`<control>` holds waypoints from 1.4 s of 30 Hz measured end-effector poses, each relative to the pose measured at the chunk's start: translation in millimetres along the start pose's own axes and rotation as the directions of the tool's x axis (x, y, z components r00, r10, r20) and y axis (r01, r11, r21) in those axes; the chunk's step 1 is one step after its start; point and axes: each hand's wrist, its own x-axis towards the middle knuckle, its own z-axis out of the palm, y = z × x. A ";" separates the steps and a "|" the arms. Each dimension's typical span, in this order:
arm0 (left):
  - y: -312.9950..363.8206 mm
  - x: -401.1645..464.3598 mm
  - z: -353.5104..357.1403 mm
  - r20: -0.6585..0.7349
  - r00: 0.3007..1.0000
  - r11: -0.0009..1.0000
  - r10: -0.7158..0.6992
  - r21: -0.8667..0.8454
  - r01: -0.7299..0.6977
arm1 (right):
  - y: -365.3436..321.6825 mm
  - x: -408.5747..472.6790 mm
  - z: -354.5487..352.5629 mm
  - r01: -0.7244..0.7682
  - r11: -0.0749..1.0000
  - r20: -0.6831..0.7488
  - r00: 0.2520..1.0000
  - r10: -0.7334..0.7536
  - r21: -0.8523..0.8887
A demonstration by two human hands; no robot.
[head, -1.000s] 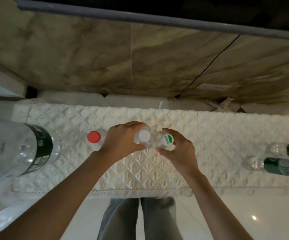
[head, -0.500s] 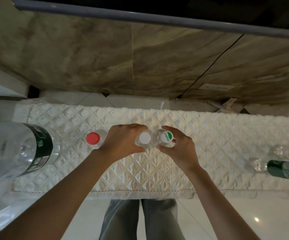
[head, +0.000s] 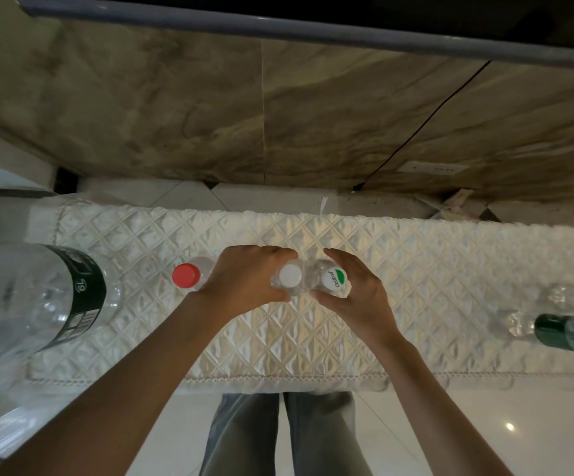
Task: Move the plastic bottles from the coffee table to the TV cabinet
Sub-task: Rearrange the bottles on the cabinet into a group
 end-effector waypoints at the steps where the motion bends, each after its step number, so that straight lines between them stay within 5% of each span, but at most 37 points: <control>1: -1.2 -0.5 0.2 -0.003 1.000 1.000 0.001 -0.019 -0.001 | -0.9 -0.6 0.0 0.010 1.000 -0.011 1.000 -0.010 -0.001; 15: -10.9 -13.2 15.4 -0.297 0.951 0.961 0.082 -0.230 -0.154 | -4.4 -10.1 -1.7 0.000 0.998 -0.100 0.995 0.005 0.055; 42: -12.8 -13.4 17.9 -0.360 0.931 0.966 0.063 -0.213 -0.147 | -5.2 -4.3 1.1 -0.024 0.998 -0.095 0.995 0.029 0.054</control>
